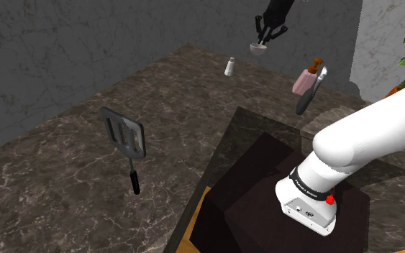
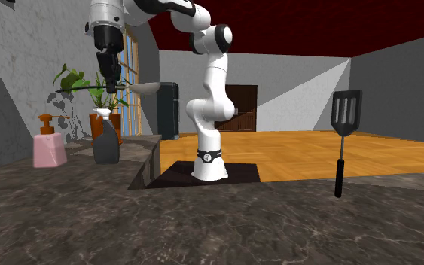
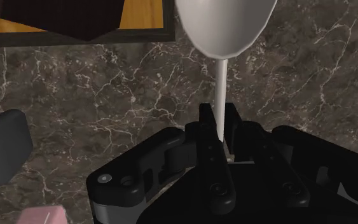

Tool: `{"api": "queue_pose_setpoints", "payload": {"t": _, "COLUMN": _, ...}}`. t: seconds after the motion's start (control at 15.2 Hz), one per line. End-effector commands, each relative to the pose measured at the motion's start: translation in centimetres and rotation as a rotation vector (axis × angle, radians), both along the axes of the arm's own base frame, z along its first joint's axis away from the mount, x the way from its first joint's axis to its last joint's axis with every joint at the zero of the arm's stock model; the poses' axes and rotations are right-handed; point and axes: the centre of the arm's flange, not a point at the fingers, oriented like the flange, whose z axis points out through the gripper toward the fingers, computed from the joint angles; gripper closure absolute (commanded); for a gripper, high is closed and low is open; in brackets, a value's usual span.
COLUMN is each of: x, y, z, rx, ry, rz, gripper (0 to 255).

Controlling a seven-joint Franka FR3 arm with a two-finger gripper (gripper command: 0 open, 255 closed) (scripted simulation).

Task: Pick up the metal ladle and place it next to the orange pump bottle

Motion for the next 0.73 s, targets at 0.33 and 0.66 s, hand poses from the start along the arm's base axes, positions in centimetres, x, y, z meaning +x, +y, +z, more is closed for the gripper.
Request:
{"api": "queue_pose_setpoints", "payload": {"t": 0.33, "x": -0.7, "y": -9.3, "z": 0.1, "rx": 0.000, "ry": 0.000, "rz": 0.001, "gripper": 255}}
{"api": "queue_pose_setpoints", "payload": {"t": 0.66, "x": -1.0, "y": -15.9, "z": 0.1, "rx": 0.000, "ry": 0.000, "rz": 0.001, "gripper": 255}}
